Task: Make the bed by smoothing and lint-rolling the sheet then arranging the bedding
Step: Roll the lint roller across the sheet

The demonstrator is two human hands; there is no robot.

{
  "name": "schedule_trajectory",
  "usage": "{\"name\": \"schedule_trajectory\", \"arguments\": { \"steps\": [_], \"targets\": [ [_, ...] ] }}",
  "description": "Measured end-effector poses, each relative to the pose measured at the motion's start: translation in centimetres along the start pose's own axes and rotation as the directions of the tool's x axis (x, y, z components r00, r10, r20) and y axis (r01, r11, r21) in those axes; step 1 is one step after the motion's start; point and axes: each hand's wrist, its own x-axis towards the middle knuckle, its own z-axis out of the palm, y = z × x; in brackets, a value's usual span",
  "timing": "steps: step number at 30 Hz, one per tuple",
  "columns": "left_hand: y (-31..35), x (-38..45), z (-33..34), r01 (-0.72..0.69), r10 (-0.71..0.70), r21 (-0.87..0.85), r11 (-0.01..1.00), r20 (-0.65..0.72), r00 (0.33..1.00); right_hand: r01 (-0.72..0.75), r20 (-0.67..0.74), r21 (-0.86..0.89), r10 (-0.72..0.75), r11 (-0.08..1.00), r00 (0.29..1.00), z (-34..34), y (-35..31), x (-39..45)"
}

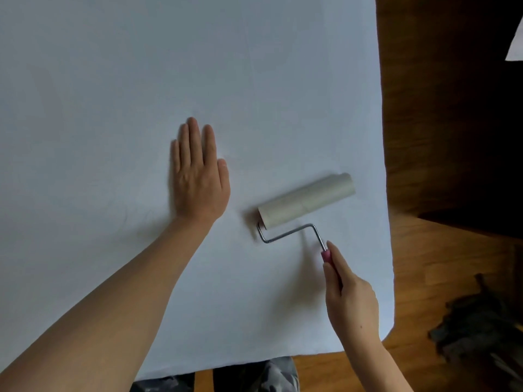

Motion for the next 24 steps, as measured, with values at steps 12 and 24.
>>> {"name": "schedule_trajectory", "arguments": {
  "steps": [12,24],
  "targets": [
    [0.1,0.0,0.3,0.003,-0.005,-0.044,0.999,-0.041,0.999,0.139,-0.048,0.099,-0.135,0.985,0.99,-0.5,-12.0,11.3],
    [1.4,-0.6,0.6,0.008,-0.009,-0.053,0.999,-0.028,1.0,0.128,-0.129,0.114,-0.113,0.985,0.985,-1.3,-5.4,9.3]
  ]
}}
